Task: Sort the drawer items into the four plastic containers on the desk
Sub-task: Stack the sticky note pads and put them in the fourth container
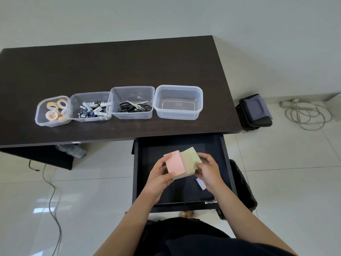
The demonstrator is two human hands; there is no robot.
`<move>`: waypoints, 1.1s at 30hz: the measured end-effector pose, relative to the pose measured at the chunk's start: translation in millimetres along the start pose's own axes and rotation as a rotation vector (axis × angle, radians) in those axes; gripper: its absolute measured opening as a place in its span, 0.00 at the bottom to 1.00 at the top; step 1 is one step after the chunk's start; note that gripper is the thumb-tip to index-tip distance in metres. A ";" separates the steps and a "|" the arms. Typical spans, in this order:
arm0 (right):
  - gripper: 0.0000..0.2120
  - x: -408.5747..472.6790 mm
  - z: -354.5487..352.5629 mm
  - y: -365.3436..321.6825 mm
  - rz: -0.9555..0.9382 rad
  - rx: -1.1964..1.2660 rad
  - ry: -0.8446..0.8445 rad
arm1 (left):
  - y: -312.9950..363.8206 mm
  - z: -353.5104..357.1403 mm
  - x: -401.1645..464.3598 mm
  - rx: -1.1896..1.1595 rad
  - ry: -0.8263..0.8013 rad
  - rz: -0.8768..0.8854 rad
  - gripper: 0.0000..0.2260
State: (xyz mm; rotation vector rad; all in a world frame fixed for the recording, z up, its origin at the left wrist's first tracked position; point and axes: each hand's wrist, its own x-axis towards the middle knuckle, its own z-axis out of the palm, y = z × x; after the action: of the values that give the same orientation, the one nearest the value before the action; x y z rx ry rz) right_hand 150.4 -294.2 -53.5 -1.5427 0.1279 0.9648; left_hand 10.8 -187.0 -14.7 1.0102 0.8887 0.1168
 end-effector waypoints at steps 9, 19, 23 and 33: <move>0.19 -8.3 4.5 5.3 0.044 0.122 -0.170 | -3.4 4.1 3.3 0.177 0.082 0.093 0.26; 0.15 -12.2 11.1 2.6 0.122 0.147 -0.272 | 1.5 2.9 3.8 0.160 0.121 0.070 0.26; 0.12 -13.0 18.7 2.3 0.103 -0.014 -0.223 | -1.4 1.8 3.6 0.192 0.128 0.084 0.26; 0.26 -14.0 16.0 6.8 -0.010 -0.165 -0.252 | -7.0 -6.9 0.6 0.429 0.047 0.105 0.28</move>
State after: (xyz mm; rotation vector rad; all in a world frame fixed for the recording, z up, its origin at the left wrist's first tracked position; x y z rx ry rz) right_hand 129.4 -288.2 -48.4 -1.5543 -0.1410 1.1765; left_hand 4.3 -185.9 -22.1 1.4592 0.9240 0.0385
